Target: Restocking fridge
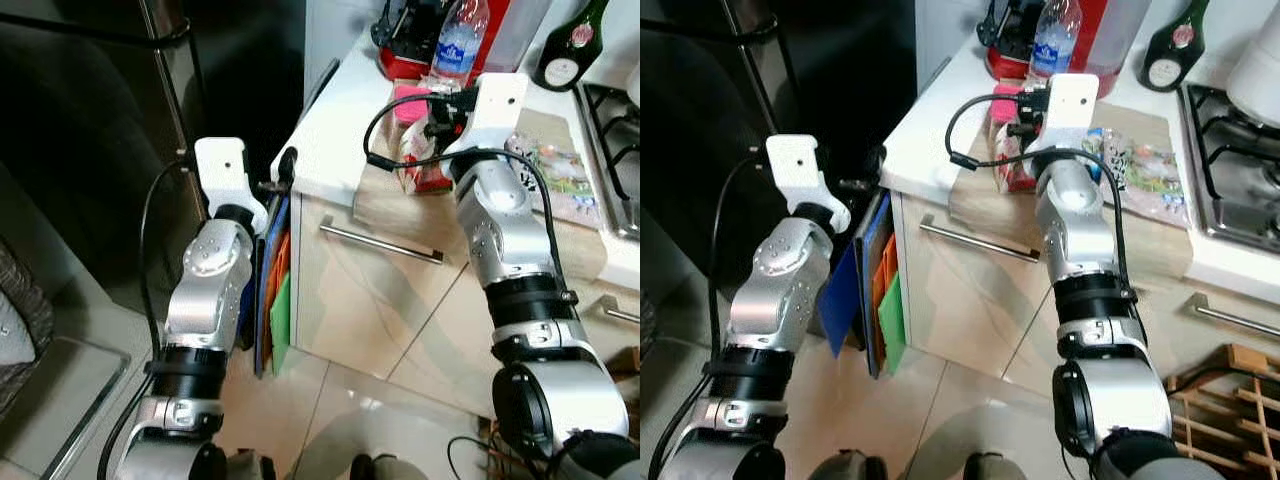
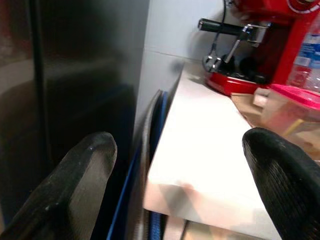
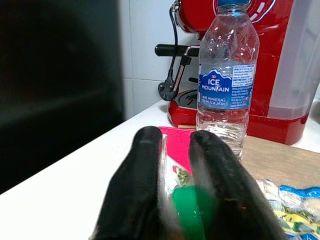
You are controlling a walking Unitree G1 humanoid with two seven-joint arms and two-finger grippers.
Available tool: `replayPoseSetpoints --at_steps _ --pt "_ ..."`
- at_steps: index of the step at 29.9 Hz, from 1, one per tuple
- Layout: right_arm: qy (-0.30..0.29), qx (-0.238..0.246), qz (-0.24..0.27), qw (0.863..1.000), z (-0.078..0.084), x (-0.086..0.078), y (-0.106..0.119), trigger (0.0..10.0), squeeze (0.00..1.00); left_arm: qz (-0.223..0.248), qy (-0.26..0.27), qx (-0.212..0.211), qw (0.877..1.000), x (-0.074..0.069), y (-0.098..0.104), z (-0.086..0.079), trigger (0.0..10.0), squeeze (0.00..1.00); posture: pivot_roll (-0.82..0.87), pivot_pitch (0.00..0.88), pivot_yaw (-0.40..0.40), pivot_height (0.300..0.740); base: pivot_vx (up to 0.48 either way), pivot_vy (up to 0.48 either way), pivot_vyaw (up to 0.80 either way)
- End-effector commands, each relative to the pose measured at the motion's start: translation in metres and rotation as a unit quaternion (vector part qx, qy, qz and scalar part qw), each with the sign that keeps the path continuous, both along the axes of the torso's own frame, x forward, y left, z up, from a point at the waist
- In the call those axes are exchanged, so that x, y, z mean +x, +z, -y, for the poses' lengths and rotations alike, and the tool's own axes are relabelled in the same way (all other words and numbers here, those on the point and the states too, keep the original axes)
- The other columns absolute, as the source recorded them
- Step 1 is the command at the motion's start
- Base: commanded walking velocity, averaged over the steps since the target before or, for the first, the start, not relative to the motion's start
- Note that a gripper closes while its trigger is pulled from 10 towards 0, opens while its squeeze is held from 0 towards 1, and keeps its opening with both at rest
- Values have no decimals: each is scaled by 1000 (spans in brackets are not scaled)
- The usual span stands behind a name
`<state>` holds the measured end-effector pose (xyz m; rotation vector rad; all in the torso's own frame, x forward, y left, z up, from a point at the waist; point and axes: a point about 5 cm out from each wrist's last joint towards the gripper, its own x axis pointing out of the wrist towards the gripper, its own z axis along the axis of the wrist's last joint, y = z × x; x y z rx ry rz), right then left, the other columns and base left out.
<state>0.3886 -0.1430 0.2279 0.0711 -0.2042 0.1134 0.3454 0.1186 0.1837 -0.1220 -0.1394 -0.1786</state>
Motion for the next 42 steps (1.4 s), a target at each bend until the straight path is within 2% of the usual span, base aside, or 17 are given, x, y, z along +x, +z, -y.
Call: replayPoseSetpoints --at_steps 1,7,8,15,18,20,21,23,25,26,27,28,29,32,37,41,42 --pt "-3 -1 2 1000 2 -1 -2 0 0 6 -9 5 1000 4 4 4 10000 0 -73 0 -7 740 0 0 0" --pt "-25 -20 63 997 7 -1 23 0 0 14 -14 10 1000 8 7 4 10000 0 -70 0 -2 740 0 0 0" --pt "-35 -36 105 993 10 -3 38 0 0 16 -15 11 1000 8 7 4 10000 0 -71 0 -1 740 0 0 0" --pt "-78 -51 178 980 24 -11 64 0 0 19 -17 12 1000 9 7 4 10000 0 -70 0 0 740 0 0 0" --pt "-84 -55 188 977 25 -12 66 0 0 23 -18 12 1000 9 7 3 10000 0 -68 0 2 740 0 0 0" --pt "-85 -51 174 980 26 -11 60 0 0 26 -19 12 999 8 8 3 10000 0 -67 0 3 740 0 0 0" --pt "-72 -48 157 984 22 -10 54 10000 0 26 -19 13 999 8 8 3 10000 0 -65 0 3 740 0 0 0" --pt "-47 -47 126 990 12 -8 43 10000 0 27 -19 13 999 8 8 3 10000 0 -65 0 4 740 0 0 0" --pt "-44 -44 122 991 10 -8 41 10000 0 27 -19 12 999 8 8 2 10000 0 -66 0 5 740 0 0 0" --pt "-26 -30 100 994 7 -6 38 10000 1000 28 -19 13 999 7 9 3 10000 0 -62 0 6 740 0 0 0" --pt "-26 -30 100 994 7 -6 38 10000 1000 28 -19 13 999 7 9 3 10000 0 -62 0 6 740 0 0 0" --pt "-8 -13 63 998 8 -2 37 10000 1000 30 -19 14 999 7 10 3 10000 0 -59 0 6 740 0 0 0" --pt "-4 -7 46 999 11 1 39 10000 1000 31 -20 14 999 6 10 3 10000 0 -59 0 6 740 0 0 0" --pt "5 4 31 1000 21 3 50 10000 1000 32 -19 14 999 5 10 2 10000 0 -59 0 3 740 0 0 0" --pt "26 -9 -12 1000 27 7 51 10000 1000 32 -19 9 999 4 9 2 10000 0 -64 0 -4 740 0 0 0" --pt "41 -16 -38 998 28 9 49 10000 1000 50 -65 21 996 0 12 12 10000 0 -64 0 -7 740 0 0 0" --pt "53 -20 -44 997 26 9 50 10000 1000 57 -132 37 989 -7 10 23 10000 0 -61 0 -10 740 0 0 0"
